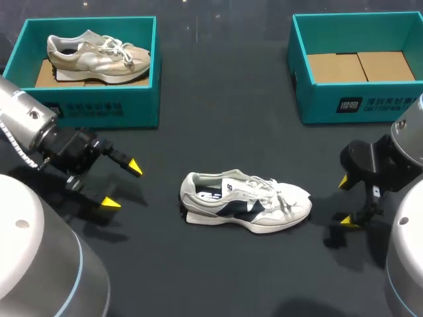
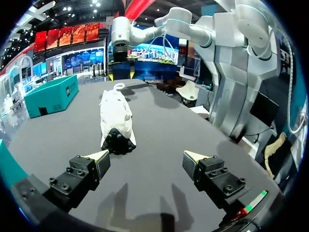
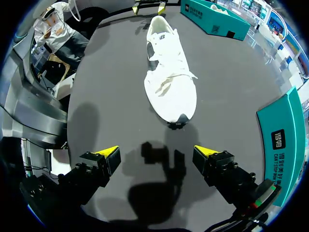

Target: Take the shoe out of the shoebox, open the shoe tongue, remove and reinsert the insole, then place the shoe into the shoebox

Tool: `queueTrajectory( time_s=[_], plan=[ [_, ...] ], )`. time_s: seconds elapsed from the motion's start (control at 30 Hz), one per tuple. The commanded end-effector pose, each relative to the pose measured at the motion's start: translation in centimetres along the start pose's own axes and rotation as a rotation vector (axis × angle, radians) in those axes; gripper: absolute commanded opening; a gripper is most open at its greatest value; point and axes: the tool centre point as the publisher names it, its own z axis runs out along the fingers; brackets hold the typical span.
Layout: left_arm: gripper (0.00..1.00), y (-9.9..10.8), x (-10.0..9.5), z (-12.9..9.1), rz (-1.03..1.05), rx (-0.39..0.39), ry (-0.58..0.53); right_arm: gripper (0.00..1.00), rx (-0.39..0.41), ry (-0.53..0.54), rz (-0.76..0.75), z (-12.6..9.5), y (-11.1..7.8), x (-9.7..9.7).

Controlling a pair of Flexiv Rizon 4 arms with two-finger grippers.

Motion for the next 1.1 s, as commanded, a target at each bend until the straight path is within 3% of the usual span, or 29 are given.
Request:
queueTrajectory(
  time_s=[0.03, 0.53, 1.1],
  plan=[
    [1.00, 1.0, 0.9, 0.8, -0.014, 0.037, -0.228, 1.00, 0.000, -0.004, -0.001, -0.1, -0.1, 0.2],
    [1.00, 2.4, 0.1, 2.6, -0.063, 0.100, -0.299, 1.00, 0.000, -0.004, -0.001, -0.1, -0.1, 0.2],
    [1.00, 4.9, -1.7, 2.0, -0.104, 0.142, -0.287, 1.00, 0.000, -0.004, -0.001, -0.1, -0.1, 0.2]
  ],
)
